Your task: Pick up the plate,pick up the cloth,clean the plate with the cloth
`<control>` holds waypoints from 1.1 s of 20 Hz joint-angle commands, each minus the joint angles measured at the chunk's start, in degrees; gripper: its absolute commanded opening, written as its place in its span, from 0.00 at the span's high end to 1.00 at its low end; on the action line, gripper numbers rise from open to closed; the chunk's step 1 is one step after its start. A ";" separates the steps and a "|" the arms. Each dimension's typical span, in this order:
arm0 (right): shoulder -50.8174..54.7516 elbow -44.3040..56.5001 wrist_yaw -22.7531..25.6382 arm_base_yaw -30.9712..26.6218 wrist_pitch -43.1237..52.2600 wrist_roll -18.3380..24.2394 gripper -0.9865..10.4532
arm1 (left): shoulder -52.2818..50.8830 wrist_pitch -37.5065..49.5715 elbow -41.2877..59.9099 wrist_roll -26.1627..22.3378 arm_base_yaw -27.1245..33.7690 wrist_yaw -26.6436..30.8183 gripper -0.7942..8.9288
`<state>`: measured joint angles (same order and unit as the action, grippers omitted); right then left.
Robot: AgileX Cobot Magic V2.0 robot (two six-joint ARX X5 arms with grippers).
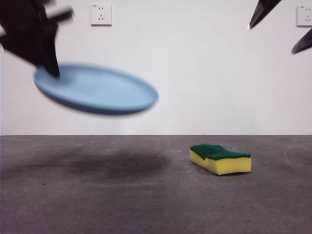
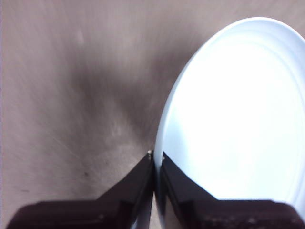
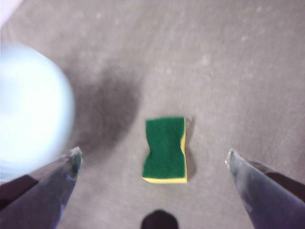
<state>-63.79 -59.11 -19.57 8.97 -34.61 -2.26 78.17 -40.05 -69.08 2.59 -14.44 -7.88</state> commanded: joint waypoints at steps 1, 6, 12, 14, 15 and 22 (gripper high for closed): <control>-5.20 -2.34 1.99 2.32 0.09 2.49 0.45 | -4.90 -1.46 0.35 -1.40 -0.24 0.33 0.93; -19.02 -11.23 7.91 8.61 -3.23 6.95 0.45 | -8.50 -4.07 0.35 -1.90 -0.20 0.33 0.93; -33.07 -16.09 11.13 13.59 -3.34 7.96 0.45 | -8.50 -5.73 0.35 -2.84 -0.22 0.31 0.93; -36.89 -16.06 12.94 14.47 -3.10 8.44 0.45 | -8.50 -6.19 0.35 -2.84 -0.22 0.28 0.93; -38.58 -16.09 14.10 14.73 -3.10 8.79 0.45 | -8.50 -6.29 0.35 -2.84 -0.24 0.28 0.93; -44.39 -16.06 16.55 14.73 -2.60 8.79 0.45 | -8.50 -6.75 0.35 -2.86 -0.26 0.26 0.93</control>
<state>-107.42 -75.22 -3.14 23.62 -37.54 6.04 69.60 -47.03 -69.06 0.38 -14.44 -7.62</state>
